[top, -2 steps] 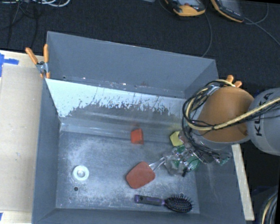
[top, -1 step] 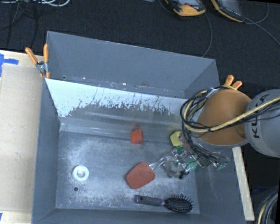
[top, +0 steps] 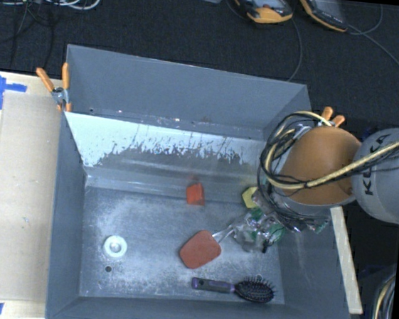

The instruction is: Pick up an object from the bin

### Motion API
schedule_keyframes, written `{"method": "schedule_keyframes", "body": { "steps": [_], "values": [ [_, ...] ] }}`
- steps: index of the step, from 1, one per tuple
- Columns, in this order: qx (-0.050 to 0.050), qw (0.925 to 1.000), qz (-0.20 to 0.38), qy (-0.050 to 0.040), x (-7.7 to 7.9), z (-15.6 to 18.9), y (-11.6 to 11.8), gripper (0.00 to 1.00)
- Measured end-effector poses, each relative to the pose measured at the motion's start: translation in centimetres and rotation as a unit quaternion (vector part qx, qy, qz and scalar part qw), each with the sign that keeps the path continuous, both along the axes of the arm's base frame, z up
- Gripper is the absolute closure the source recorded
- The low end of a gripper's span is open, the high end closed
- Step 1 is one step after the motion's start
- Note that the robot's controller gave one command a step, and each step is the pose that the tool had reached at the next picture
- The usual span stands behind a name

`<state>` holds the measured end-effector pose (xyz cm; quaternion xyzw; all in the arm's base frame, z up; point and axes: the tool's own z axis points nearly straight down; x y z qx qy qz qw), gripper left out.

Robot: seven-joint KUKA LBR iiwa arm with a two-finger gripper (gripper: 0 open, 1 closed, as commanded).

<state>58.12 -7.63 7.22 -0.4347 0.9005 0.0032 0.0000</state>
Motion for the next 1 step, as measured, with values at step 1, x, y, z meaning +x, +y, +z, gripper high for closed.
{"method": "schedule_keyframes", "body": {
  "steps": [1],
  "values": [
    [-0.001,0.9999,0.01,0.0012,-2.32,-0.09,2.41,1.0]
  ]
}}
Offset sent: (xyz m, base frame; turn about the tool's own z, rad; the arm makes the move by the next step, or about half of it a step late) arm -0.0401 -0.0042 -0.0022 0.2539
